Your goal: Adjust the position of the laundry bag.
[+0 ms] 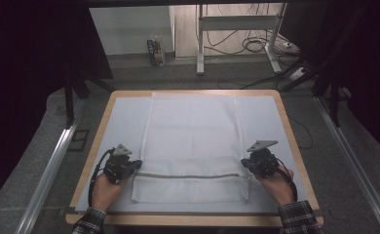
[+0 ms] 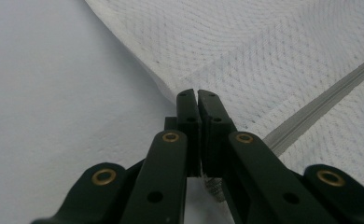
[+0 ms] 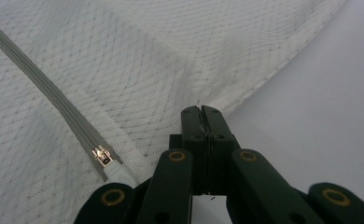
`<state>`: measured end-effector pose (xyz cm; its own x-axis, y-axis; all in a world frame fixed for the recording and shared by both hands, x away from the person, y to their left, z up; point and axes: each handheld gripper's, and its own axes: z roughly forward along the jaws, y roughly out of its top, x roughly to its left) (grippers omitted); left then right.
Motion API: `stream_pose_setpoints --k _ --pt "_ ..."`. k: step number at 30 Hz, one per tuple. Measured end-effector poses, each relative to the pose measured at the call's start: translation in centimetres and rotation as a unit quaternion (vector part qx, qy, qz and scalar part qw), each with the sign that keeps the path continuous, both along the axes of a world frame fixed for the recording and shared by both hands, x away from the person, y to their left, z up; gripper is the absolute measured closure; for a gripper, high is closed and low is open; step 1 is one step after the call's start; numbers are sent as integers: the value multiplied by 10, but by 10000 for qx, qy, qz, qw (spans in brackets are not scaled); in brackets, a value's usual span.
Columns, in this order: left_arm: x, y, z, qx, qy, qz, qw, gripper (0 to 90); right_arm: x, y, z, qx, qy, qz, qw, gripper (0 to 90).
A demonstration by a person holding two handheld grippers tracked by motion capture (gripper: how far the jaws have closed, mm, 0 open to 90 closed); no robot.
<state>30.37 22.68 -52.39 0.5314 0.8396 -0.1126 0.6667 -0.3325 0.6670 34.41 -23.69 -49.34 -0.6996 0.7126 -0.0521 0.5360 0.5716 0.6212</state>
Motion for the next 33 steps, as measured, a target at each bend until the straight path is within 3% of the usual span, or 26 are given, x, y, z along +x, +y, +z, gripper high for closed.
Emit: stream_pose_setpoints --k 10,22,33 --pt "-16 -13 0 115 -15 -235 9997 881 -14 -12 1 32 42 -44 10000 883" --pt "-29 -16 -2 132 110 -290 9994 869 -28 -23 0 63 101 -34 9999 879" --pt "-29 -16 -2 132 85 -295 9994 848 -30 -23 -4 -10 175 19 9998 852"
